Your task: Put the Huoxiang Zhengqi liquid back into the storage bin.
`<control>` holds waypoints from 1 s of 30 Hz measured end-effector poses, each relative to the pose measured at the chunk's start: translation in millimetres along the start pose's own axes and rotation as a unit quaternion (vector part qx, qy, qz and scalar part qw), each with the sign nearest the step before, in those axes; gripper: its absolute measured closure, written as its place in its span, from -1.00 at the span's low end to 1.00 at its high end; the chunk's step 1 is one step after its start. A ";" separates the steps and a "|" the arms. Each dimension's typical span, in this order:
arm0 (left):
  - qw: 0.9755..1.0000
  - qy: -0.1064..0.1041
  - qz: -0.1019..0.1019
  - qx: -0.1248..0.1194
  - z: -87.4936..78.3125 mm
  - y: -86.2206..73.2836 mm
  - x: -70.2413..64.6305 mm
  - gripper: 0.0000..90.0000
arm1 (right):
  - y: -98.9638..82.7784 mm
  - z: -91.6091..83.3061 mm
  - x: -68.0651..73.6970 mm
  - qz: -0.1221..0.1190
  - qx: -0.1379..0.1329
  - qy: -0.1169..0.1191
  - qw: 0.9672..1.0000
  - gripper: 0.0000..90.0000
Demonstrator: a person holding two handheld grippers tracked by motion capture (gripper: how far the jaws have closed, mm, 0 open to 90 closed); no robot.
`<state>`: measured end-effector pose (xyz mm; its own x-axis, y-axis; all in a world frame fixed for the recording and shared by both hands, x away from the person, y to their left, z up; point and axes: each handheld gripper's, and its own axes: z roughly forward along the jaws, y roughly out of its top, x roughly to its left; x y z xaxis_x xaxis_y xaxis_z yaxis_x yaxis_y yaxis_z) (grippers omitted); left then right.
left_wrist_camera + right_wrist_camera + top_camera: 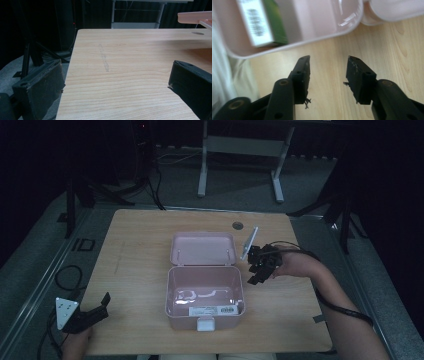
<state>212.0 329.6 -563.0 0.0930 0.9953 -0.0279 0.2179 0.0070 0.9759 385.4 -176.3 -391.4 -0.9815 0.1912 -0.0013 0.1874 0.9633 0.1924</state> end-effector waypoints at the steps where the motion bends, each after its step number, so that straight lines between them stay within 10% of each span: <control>1: 1.000 0.000 0.000 0.000 0.0 0.0 0.0 -0.99 | -2.2 5.3 -1.7 0.011 0.003 0.001 1.000 0.13; 14: 1.000 -0.001 0.000 0.000 -0.2 0.0 0.2 -0.99 | -21.9 58.2 -15.2 0.093 -0.032 -0.017 0.995 -0.31; 18: 1.000 -0.002 -0.001 -0.001 -0.3 -0.1 0.4 -0.99 | -27.3 74.1 -20.4 0.137 -0.074 -0.026 0.987 -0.73; 22: 1.000 -0.002 0.000 -0.001 -0.2 -0.1 0.3 -0.99 | -32.9 86.1 -23.8 0.162 -0.114 -0.065 0.978 -0.75; 28: 1.000 -0.002 -0.001 -0.001 -0.3 -0.1 0.4 -0.99 | -43.2 100.9 -29.8 0.190 -0.179 -0.147 0.954 -0.75; 30: 1.000 -0.002 -0.001 -0.001 -0.2 -0.1 0.4 -0.99 | -44.9 107.5 -29.7 0.193 -0.180 -0.155 0.952 -0.75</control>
<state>211.9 330.1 -563.0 0.0961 0.9949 -0.0304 0.2166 0.0089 0.9762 410.2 -204.9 -505.4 -0.7742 0.6172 -0.1404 0.4511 0.6936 0.5617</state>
